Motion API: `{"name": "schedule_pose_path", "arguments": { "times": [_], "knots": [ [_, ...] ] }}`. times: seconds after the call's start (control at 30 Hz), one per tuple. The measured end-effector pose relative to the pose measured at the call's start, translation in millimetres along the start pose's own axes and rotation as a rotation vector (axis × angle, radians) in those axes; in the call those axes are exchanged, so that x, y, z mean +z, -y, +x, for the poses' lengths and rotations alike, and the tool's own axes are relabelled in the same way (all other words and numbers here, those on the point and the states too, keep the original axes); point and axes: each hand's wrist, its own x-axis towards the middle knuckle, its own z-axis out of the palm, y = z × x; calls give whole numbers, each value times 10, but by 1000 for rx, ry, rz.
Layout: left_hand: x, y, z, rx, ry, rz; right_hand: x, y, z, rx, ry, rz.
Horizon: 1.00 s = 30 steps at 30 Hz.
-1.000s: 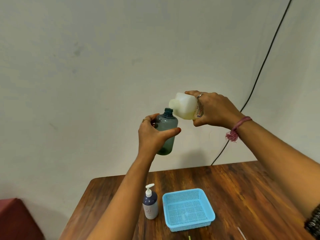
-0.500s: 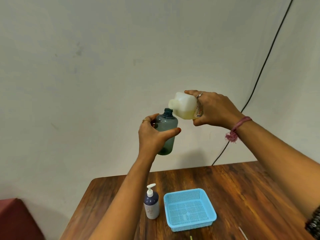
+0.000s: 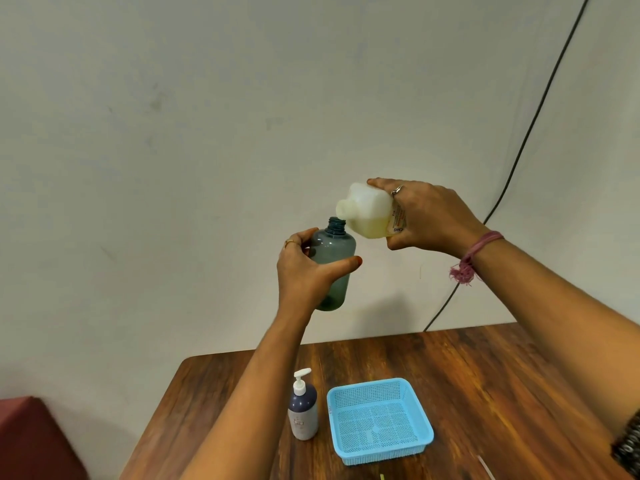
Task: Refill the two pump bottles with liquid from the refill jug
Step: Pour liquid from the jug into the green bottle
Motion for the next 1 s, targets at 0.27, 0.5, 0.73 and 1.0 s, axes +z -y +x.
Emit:
{"name": "schedule_pose_path", "arguments": {
  "times": [0.27,0.5,0.73,1.0],
  "knots": [
    [6,36,1,-1,-10,-2,11,15,2,-12,2,-10],
    [31,63,15,1,-20,3,11,18,4,-19,9,-17],
    [53,80,26,-4,-20,-5,2,0,17,-25,14,-30],
    [81,99,33,-3,-29,-2,4,-25,13,-18,19,-45]
  ]
}}
